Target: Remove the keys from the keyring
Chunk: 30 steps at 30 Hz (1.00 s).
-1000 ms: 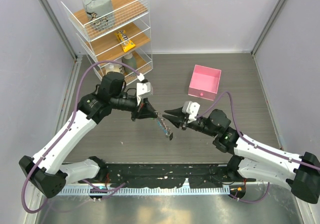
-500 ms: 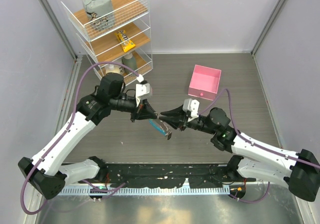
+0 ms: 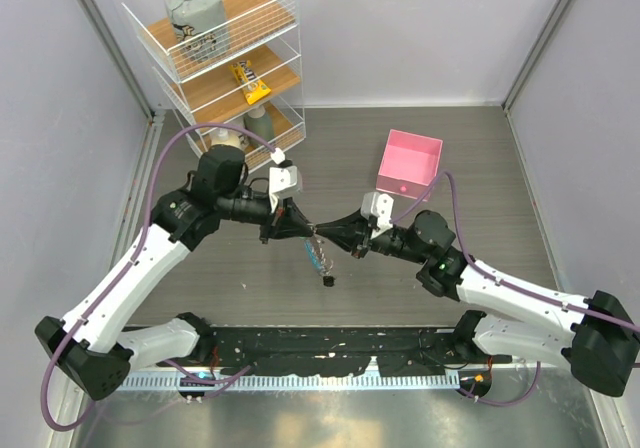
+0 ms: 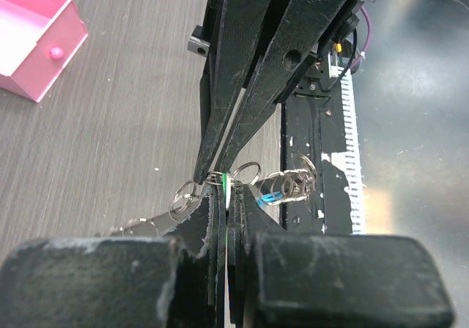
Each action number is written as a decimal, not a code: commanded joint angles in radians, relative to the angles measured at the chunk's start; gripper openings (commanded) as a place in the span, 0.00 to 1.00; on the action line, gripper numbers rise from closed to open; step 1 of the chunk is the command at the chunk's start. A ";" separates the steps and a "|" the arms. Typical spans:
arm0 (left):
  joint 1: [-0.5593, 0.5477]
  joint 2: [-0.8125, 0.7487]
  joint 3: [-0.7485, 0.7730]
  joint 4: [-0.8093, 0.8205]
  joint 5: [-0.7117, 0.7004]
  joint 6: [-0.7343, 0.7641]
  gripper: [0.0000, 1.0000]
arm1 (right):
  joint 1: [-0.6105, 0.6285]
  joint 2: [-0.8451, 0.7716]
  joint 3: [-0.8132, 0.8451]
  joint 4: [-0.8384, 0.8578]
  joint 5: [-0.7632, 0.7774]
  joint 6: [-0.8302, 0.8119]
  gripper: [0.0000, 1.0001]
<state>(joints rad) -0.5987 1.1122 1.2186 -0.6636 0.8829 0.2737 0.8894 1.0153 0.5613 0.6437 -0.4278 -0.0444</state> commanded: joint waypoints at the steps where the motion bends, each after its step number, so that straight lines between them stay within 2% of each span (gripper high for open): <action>1: 0.005 -0.026 0.013 0.065 0.022 0.013 0.00 | 0.000 0.005 0.049 0.045 -0.035 0.005 0.05; 10: 0.010 0.034 0.050 0.059 0.027 -0.063 0.00 | 0.011 -0.063 0.048 -0.078 -0.031 -0.167 0.05; 20: 0.013 0.113 0.091 0.022 0.067 -0.097 0.00 | 0.157 -0.109 0.037 -0.252 0.173 -0.566 0.05; 23: 0.011 0.135 0.111 -0.008 0.068 -0.094 0.00 | 0.216 -0.118 0.008 -0.220 0.221 -0.698 0.05; 30: 0.013 0.163 0.131 -0.056 0.096 -0.077 0.00 | 0.292 -0.090 0.000 -0.227 0.331 -0.847 0.05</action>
<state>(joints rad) -0.5922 1.2613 1.2816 -0.7898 0.9428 0.1864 1.1263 0.9146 0.5571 0.3832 -0.0982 -0.7616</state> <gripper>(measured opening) 0.041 0.071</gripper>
